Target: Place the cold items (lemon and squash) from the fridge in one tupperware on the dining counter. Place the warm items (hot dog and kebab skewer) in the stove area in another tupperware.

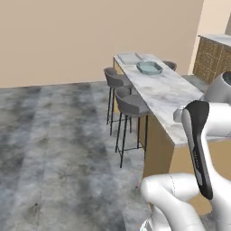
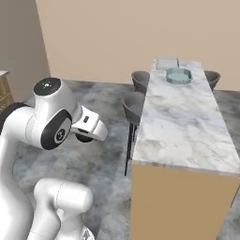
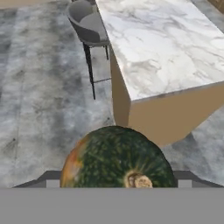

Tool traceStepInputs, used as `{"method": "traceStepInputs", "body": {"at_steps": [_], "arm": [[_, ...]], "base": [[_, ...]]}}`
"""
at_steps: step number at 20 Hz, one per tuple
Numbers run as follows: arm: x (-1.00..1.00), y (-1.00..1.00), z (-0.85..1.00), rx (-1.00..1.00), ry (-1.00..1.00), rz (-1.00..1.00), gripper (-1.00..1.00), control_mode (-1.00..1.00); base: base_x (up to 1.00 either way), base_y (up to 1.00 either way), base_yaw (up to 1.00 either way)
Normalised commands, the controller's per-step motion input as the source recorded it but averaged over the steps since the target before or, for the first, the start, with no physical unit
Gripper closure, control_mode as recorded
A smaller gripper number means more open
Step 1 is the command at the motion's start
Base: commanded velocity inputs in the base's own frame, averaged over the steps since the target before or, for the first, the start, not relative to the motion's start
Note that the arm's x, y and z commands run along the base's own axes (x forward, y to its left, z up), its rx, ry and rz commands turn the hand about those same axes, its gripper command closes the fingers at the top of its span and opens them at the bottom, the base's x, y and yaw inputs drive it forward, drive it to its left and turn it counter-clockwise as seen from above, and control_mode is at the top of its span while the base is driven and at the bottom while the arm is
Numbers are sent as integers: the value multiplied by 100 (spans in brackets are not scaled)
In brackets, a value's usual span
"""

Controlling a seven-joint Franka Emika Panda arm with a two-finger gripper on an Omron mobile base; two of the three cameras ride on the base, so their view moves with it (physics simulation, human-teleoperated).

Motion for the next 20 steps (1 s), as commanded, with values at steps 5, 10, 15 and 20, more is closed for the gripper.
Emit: {"method": "traceStepInputs", "body": {"at_steps": [5,10,15,20], "arm": [[0,0,0,0,0,0,100,100],[0,0,0,0,0,0,100,100],[0,0,0,0,0,0,100,100],[0,0,0,0,0,0,100,100]], "base": [[26,100,-42],[49,100,-50],[51,100,-51],[61,100,-50]]}}
